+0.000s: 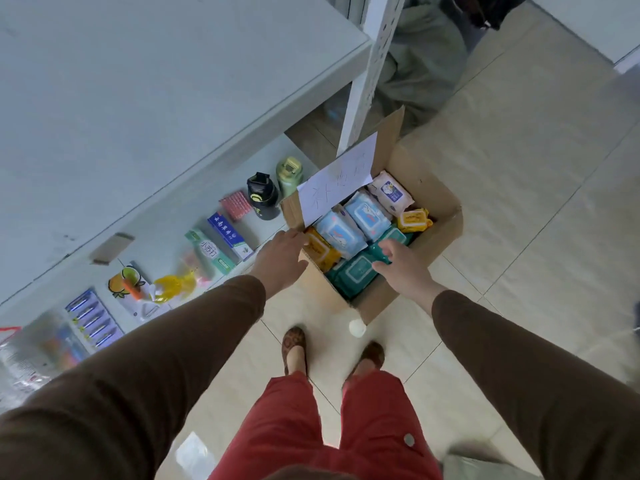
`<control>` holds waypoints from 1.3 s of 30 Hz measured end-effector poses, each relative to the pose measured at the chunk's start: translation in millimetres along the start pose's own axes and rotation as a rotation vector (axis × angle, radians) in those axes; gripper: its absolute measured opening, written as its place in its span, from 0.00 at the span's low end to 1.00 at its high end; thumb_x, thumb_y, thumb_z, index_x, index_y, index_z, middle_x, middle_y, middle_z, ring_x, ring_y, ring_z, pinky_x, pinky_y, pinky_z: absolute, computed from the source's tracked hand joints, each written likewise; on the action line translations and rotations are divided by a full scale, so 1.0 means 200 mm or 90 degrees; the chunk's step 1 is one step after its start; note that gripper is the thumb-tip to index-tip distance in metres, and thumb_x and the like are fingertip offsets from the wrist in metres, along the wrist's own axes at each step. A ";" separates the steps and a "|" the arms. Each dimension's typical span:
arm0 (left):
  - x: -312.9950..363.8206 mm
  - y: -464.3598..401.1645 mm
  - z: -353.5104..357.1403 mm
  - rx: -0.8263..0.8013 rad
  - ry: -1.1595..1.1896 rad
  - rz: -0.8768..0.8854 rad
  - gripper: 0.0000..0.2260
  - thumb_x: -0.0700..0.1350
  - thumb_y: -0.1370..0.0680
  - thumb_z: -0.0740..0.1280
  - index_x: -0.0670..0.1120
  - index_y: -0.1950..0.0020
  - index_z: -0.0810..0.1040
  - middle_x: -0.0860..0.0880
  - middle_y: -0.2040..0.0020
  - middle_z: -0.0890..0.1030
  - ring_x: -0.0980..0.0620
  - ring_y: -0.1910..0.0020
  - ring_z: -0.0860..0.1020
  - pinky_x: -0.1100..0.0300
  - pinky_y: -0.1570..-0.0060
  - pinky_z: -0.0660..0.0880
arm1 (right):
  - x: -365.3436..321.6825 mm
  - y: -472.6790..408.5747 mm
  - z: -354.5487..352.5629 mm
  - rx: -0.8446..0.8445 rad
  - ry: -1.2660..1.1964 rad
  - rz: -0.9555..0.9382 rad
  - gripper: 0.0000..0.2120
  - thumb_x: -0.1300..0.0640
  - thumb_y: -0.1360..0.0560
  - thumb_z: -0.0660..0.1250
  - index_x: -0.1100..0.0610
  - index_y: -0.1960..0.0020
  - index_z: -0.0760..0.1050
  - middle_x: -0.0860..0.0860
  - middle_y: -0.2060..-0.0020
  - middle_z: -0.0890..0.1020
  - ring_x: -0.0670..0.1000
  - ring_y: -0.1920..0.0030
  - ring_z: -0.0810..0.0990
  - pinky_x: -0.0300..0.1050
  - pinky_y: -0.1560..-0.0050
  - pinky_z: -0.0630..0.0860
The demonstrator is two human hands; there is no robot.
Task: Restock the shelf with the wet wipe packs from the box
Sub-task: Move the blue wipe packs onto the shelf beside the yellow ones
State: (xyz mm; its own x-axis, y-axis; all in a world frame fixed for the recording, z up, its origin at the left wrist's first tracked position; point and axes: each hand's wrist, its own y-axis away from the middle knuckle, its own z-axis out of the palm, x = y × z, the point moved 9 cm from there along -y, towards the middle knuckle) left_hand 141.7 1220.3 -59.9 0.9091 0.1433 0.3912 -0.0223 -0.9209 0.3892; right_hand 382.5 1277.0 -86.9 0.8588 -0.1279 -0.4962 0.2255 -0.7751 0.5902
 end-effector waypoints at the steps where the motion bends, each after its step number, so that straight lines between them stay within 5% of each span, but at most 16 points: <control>1: 0.01 -0.06 0.04 -0.012 -0.003 -0.011 0.20 0.46 0.22 0.67 0.48 0.31 0.71 0.49 0.33 0.71 0.46 0.34 0.68 0.48 0.38 0.71 | 0.04 -0.06 0.00 -0.015 0.001 0.004 0.24 0.50 0.21 0.67 0.51 0.27 0.66 0.50 0.33 0.75 0.51 0.35 0.75 0.43 0.46 0.70; 7: 0.04 -0.44 0.32 -0.078 -0.060 -0.071 0.21 0.45 0.24 0.66 0.48 0.31 0.70 0.49 0.34 0.71 0.46 0.34 0.70 0.48 0.39 0.72 | 0.30 -0.52 0.03 -0.113 0.032 0.006 0.27 0.50 0.21 0.67 0.53 0.25 0.65 0.52 0.29 0.73 0.53 0.32 0.74 0.46 0.40 0.73; 12: 0.08 -0.80 0.53 -0.107 -0.175 -0.056 0.20 0.44 0.24 0.66 0.46 0.33 0.68 0.47 0.38 0.72 0.45 0.38 0.72 0.49 0.44 0.75 | 0.52 -0.95 0.03 -0.156 0.091 0.016 0.29 0.51 0.23 0.70 0.57 0.26 0.65 0.55 0.33 0.75 0.56 0.38 0.77 0.45 0.48 0.72; 15: 0.09 -1.03 0.68 -0.119 -0.257 -0.013 0.23 0.41 0.26 0.67 0.46 0.31 0.66 0.47 0.35 0.71 0.46 0.39 0.71 0.53 0.46 0.74 | 0.61 -1.23 0.02 -0.150 0.090 0.011 0.31 0.52 0.24 0.72 0.58 0.25 0.65 0.56 0.32 0.73 0.57 0.35 0.76 0.47 0.43 0.75; 19: 0.08 -1.32 0.88 -0.117 -0.327 0.036 0.27 0.35 0.28 0.66 0.45 0.30 0.66 0.47 0.33 0.69 0.46 0.34 0.69 0.54 0.38 0.69 | 0.71 -1.57 0.05 -0.118 0.062 0.017 0.35 0.53 0.26 0.75 0.62 0.26 0.65 0.59 0.30 0.72 0.59 0.31 0.72 0.52 0.33 0.72; 25: 0.00 -1.56 1.17 -0.151 -0.458 0.123 0.27 0.39 0.27 0.67 0.43 0.29 0.66 0.46 0.33 0.71 0.44 0.33 0.68 0.52 0.30 0.64 | 0.83 -1.90 0.25 -0.160 0.100 0.036 0.39 0.47 0.33 0.79 0.63 0.30 0.68 0.59 0.35 0.73 0.59 0.36 0.75 0.52 0.38 0.75; 33: 0.04 -1.64 1.29 -0.136 -0.530 0.161 0.28 0.40 0.31 0.70 0.44 0.32 0.68 0.44 0.36 0.72 0.42 0.41 0.72 0.50 0.42 0.69 | 0.90 -2.03 0.39 -0.183 0.095 0.049 0.50 0.39 0.41 0.81 0.62 0.30 0.65 0.58 0.34 0.74 0.59 0.34 0.73 0.55 0.37 0.74; 39: 0.09 -1.56 1.29 -0.163 -0.594 0.132 0.15 0.37 0.27 0.64 0.42 0.41 0.74 0.44 0.44 0.75 0.40 0.40 0.71 0.50 0.39 0.66 | 0.83 -1.95 0.38 -0.160 0.031 0.032 0.32 0.38 0.44 0.81 0.56 0.48 0.80 0.52 0.51 0.83 0.53 0.51 0.82 0.51 0.50 0.82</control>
State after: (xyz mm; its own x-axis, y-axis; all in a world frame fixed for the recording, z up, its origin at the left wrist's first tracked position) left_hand 272.4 1417.0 -388.4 0.8378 -0.4565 -0.2994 -0.2070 -0.7732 0.5994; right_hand 401.6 1510.5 -447.7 0.8913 -0.1279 -0.4349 0.2843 -0.5895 0.7560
